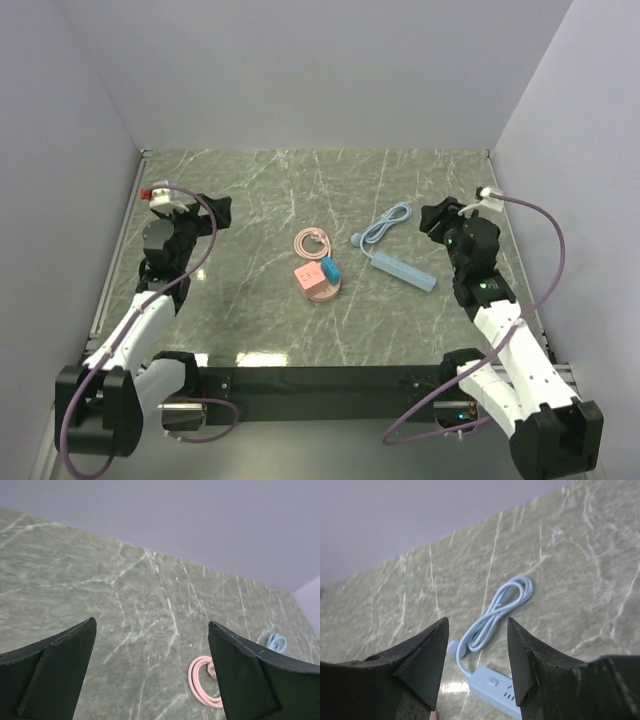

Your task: Insert the plug

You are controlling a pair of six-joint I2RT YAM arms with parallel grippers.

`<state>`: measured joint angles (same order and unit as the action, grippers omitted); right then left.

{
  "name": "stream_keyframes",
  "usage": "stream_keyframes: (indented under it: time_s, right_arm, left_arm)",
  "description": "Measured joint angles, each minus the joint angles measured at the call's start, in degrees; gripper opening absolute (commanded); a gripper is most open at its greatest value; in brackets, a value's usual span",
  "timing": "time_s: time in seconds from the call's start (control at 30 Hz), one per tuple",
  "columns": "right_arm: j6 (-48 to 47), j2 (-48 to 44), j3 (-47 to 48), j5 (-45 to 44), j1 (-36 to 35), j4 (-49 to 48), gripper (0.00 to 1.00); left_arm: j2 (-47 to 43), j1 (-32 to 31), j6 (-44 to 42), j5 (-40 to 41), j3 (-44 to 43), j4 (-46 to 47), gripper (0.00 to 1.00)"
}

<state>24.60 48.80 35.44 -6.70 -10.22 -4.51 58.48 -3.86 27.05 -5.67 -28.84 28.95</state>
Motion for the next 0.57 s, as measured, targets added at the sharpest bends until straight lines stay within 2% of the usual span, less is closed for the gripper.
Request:
stream_keyframes:
  time_s: [0.37, 0.57]
  right_arm:
    - [0.5, -8.5, -3.2, 0.3, 0.7, -3.2, 0.58]
    - [0.5, -8.6, -3.8, 0.4, 0.7, -3.5, 0.58]
  left_arm:
    - [-3.9, 0.0, 0.6, 4.3, -0.1, -3.6, 0.99]
    - [-6.4, 0.0, -0.3, 4.5, 0.5, -3.3, 1.0]
